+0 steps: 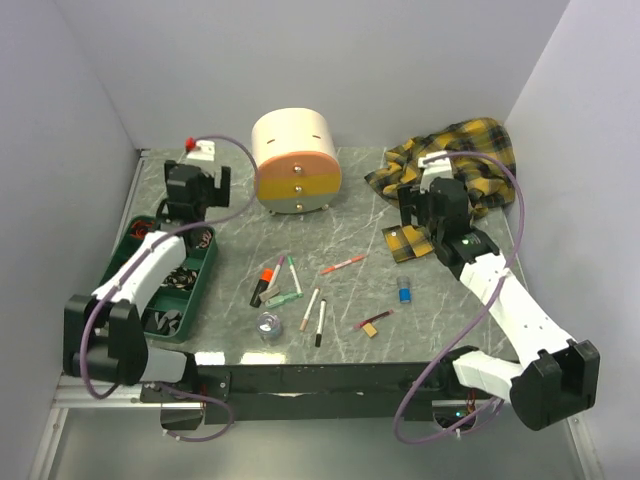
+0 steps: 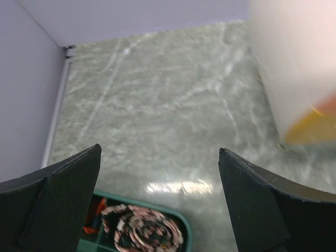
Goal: Sort the stationery into containers
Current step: Move the storage box to the center of the board.
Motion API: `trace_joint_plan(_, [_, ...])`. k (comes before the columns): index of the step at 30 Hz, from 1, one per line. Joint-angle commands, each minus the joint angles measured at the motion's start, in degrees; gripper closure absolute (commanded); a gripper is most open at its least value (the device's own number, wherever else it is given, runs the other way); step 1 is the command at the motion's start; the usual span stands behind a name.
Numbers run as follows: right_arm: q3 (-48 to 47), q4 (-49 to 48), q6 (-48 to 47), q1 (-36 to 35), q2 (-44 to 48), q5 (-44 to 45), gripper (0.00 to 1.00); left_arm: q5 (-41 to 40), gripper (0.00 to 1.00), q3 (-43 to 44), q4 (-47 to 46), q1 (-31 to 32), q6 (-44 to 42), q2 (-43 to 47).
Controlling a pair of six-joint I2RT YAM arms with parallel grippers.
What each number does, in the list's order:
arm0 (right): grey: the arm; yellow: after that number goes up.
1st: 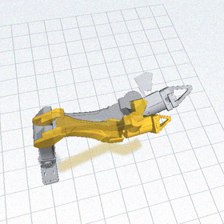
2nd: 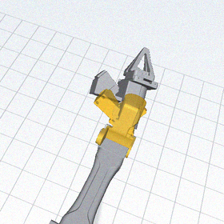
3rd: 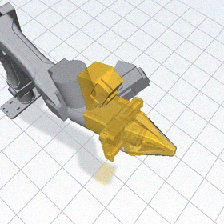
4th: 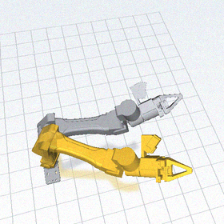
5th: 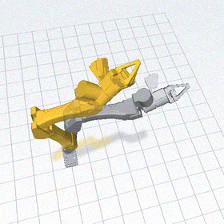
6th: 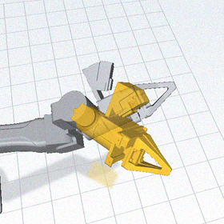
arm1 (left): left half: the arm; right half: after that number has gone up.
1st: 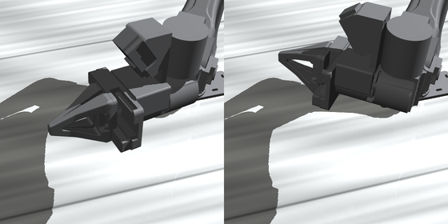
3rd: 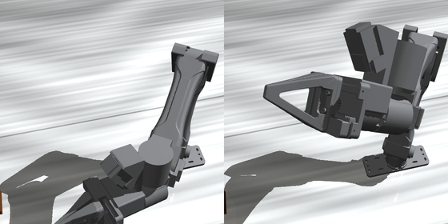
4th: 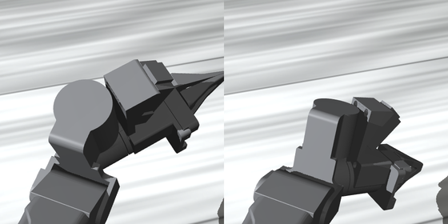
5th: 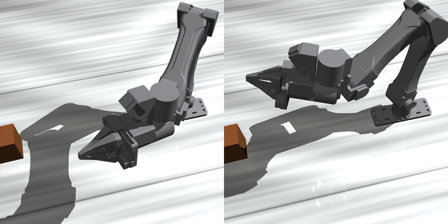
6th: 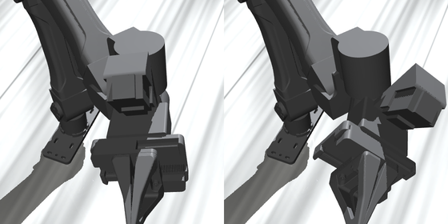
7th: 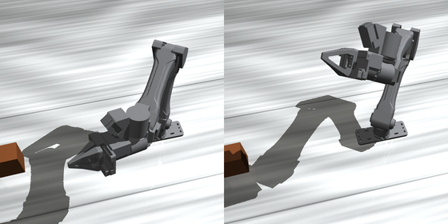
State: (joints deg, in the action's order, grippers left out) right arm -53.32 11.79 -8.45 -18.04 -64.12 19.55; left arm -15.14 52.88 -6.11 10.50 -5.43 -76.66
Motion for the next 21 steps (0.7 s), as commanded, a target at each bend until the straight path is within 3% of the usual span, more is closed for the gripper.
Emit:
trace_joint_plan(1, [-7.05, -2.91, -2.61, -0.50, -0.74, -14.68, 0.00, 3.09, 0.01, 8.45, -1.46, -6.26, 0.42, -4.62])
trace_joint_plan(2, [-8.45, -3.52, -3.76, -0.41, -1.36, -22.46, 0.00, 3.36, 0.01, 12.47, -0.32, -7.07, 0.86, -7.42])
trace_joint_plan(5, [-12.05, -5.55, -4.47, -1.46, -5.73, -31.48, 0.00, 5.72, 0.01, 17.76, 4.96, -9.53, 2.88, -11.21])
trace_joint_plan(8, [-17.58, -3.18, -2.03, -3.40, -13.19, -33.43, 0.02, 7.92, 0.01, 19.09, 5.93, -10.33, 4.55, -13.68])
trace_joint_plan(12, [-21.38, -3.34, 2.38, -4.28, -19.81, -36.07, 0.12, 11.00, 0.01, 20.33, 4.79, -10.33, 4.38, -16.23])
trace_joint_plan(15, [-23.05, -4.14, 3.17, -5.16, -23.15, -37.74, 0.26, 12.32, 0.01, 21.73, 3.83, -10.33, 4.38, -17.82])
trace_joint_plan(16, [-23.75, -3.97, 3.17, -5.16, -24.99, -38.44, 0.38, 12.76, 0.01, 22.08, 3.30, -10.33, 4.55, -18.08])
trace_joint_plan(18, [-26.47, -3.27, 3.17, -5.34, -27.10, -39.76, 0.54, 13.55, 0.01, 22.35, 3.03, -10.33, 4.99, -18.61])
trace_joint_plan(19, [-28.66, -3.09, 3.17, -5.25, -29.11, -40.64, 0.70, 13.99, 0.01, 22.53, 3.03, -10.33, 5.08, -19.05])
trace_joint_plan(21, [-31.04, -2.74, 3.26, -5.25, -31.23, -41.08, 0.84, 15.30, 0.01, 22.61, 3.73, -10.33, 7.89, -19.31])
